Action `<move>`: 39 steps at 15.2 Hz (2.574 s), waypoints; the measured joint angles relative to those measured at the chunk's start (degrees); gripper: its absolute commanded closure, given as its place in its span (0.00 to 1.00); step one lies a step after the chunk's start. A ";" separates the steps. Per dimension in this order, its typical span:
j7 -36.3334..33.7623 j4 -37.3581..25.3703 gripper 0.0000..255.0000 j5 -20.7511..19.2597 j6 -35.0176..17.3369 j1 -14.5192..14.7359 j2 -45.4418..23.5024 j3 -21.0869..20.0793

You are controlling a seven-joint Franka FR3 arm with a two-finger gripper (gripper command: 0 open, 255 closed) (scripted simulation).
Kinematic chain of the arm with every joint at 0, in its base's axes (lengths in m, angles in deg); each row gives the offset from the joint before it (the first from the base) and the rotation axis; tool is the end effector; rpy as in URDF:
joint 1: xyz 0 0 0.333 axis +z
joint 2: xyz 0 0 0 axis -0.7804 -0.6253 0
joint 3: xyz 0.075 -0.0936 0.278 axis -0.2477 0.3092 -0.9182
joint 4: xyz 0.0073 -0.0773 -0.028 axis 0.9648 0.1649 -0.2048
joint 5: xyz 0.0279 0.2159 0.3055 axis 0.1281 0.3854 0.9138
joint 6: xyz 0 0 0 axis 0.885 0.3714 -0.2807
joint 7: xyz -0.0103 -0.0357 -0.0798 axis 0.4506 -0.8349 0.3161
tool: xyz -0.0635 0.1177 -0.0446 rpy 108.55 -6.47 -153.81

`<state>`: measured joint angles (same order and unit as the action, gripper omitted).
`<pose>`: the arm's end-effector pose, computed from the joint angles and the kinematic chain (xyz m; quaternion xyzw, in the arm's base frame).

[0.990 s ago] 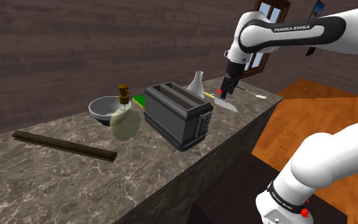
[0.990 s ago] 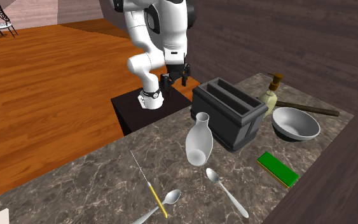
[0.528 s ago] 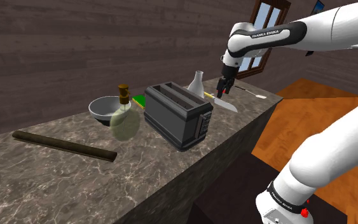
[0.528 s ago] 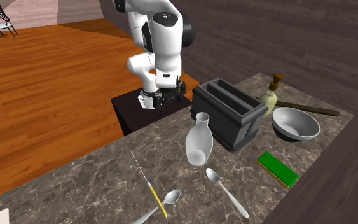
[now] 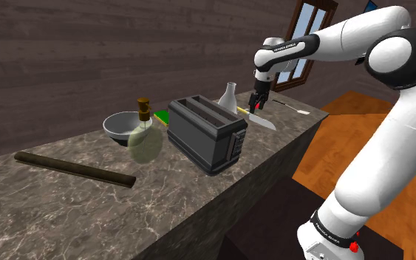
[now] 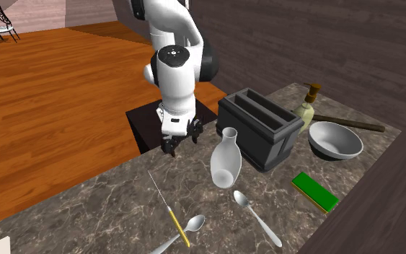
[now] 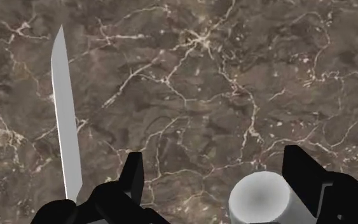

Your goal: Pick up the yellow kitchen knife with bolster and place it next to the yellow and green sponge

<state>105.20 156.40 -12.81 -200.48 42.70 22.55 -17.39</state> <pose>0.4905 -0.2000 0.4022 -0.9990 -0.0261 0.0305 0.0173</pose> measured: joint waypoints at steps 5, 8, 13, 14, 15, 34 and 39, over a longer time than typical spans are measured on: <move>3.34 -9.54 0.00 2.31 -0.29 -2.51 -10.96 1.70; 5.11 -15.81 0.00 3.74 0.33 -4.43 -17.32 2.34; 7.30 -25.73 0.00 5.74 1.74 -7.72 -26.74 2.81; 7.48 -25.75 0.00 5.90 1.19 -7.92 -27.37 2.79; 7.52 -25.79 0.00 6.04 0.65 -8.00 -27.98 2.72; 7.88 -23.57 1.00 6.49 -2.88 -8.15 -29.30 2.52; 7.77 -23.99 1.00 6.38 -2.10 -8.09 -28.94 2.57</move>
<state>112.97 132.41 -6.43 -202.59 34.61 -6.39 -14.81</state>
